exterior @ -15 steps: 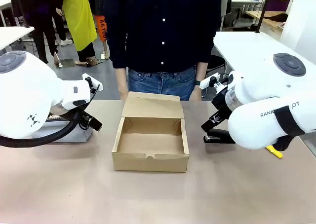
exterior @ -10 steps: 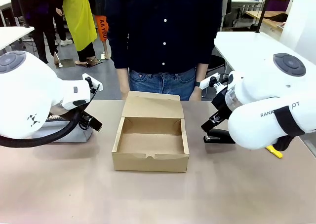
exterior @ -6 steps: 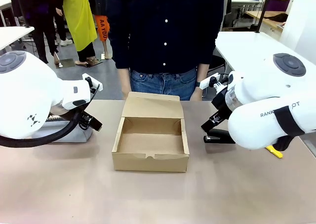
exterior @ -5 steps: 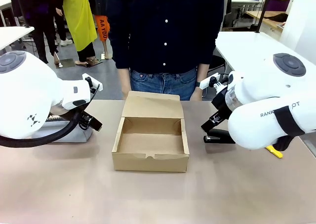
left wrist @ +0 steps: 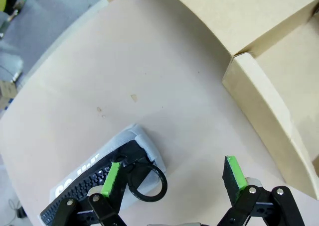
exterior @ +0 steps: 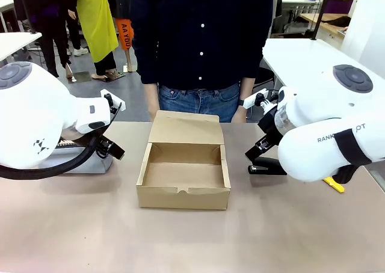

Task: Pack the items into the box.
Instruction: Pick up the item indicated by the person and place it inside the Mailer Box.

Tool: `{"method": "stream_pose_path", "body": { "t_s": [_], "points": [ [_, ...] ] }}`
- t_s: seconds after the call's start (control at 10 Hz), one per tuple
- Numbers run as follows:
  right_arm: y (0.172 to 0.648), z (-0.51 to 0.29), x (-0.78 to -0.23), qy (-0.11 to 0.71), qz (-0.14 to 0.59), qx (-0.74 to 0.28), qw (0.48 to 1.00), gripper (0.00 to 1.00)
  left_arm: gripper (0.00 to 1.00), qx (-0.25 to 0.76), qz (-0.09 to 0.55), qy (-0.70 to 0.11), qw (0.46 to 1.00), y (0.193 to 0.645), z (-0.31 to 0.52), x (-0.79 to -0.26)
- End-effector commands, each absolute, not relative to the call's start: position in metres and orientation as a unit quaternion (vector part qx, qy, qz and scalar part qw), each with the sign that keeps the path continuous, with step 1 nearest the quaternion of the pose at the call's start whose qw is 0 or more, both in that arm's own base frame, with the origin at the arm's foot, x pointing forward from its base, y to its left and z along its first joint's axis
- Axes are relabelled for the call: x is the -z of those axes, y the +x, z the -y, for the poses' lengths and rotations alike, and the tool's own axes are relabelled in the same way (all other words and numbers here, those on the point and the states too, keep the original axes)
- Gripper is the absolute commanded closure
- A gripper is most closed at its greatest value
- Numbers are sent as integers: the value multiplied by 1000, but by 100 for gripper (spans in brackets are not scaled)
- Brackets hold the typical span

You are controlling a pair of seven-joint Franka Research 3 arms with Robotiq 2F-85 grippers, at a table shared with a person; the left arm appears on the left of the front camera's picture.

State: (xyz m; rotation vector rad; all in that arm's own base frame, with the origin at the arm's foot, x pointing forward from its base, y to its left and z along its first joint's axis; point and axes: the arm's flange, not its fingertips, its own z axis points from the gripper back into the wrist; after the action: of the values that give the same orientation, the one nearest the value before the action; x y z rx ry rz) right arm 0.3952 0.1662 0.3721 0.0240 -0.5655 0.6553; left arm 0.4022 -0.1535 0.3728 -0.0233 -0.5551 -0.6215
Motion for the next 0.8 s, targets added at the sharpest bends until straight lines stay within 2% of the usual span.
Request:
{"method": "stream_pose_path", "body": {
  "t_s": [0.0,0.2,0.3,0.4,0.5,0.7],
  "points": [
    [383,-142,-404,15,265,-319,910,0,0,341,280,-49,896,374,147,-406],
    [355,-106,-453,69,259,-277,923,0,0,303,301,-66,902,336,129,-455],
    [343,-85,-470,98,249,-233,935,0,0,244,266,-80,929,314,112,-482],
    [328,-51,-487,147,251,-168,942,0,0,178,272,-97,941,298,86,-498],
    [313,-5,-502,213,252,-96,939,0,0,135,264,-146,944,287,46,-508],
    [274,100,-503,380,283,12,880,0,0,44,316,-337,886,260,-76,-505]
  ]
}}
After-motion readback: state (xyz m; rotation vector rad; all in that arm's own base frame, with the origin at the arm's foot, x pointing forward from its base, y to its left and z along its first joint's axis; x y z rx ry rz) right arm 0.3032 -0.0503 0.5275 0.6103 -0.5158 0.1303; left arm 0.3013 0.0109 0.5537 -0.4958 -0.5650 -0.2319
